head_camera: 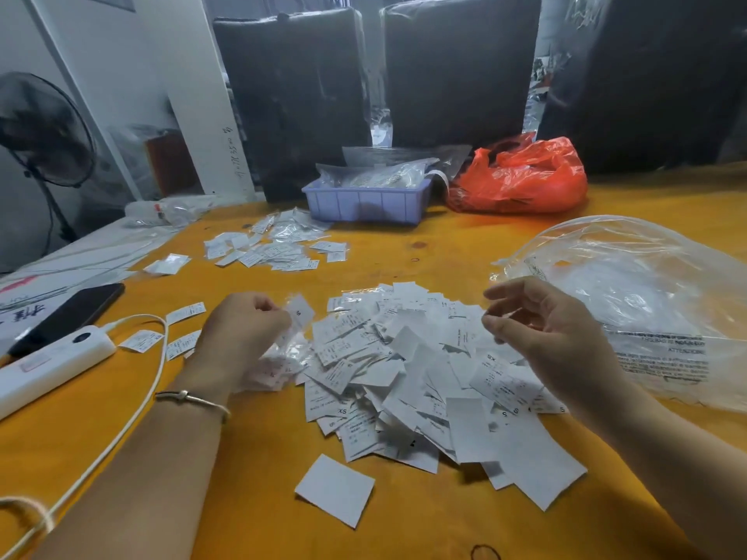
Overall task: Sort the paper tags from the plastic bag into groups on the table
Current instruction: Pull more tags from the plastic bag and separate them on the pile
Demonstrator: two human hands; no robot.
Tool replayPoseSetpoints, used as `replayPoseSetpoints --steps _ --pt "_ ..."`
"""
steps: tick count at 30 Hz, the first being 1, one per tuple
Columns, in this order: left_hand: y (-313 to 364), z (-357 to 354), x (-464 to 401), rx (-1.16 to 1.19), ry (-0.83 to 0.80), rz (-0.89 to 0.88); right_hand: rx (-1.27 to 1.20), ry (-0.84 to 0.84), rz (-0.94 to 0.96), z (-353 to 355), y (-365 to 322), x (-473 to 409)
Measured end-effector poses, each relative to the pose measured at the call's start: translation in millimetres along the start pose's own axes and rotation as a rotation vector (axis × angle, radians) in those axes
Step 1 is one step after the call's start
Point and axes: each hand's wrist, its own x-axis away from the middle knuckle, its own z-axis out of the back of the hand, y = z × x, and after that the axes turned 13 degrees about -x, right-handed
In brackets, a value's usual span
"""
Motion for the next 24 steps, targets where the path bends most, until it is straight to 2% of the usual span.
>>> replayPoseSetpoints --steps 3,5,8,10,14,16,18,21,24 --pt "-10 3 -7 -0.022 -0.113 0.143 0.013 -0.002 -0.004 1 3 -1" --pt "-15 3 -8 -0.089 -0.168 0.16 0.022 0.0 0.006 2 4 -2" --pt "-14 4 -7 -0.277 -0.129 0.145 0.106 0.019 0.037 4 5 -4" --pt "-13 4 -5 -0.344 -0.065 0.129 0.244 0.057 0.079 10 3 -8" --pt "-3 -3 3 -0.267 0.099 -0.028 0.706 0.219 0.142 38 -3 -20" --pt "8 -9 12 -0.135 0.155 -0.161 0.92 0.258 0.045 54 -3 -25" --pt "20 -16 23 -0.018 0.123 -0.29 1.075 0.214 -0.136 63 -2 -29" --pt "31 -26 39 0.045 0.042 -0.414 1.176 0.096 -0.34 66 1 -32" --pt "34 -31 43 0.069 0.004 -0.441 1.181 0.096 -0.325 66 4 -30"
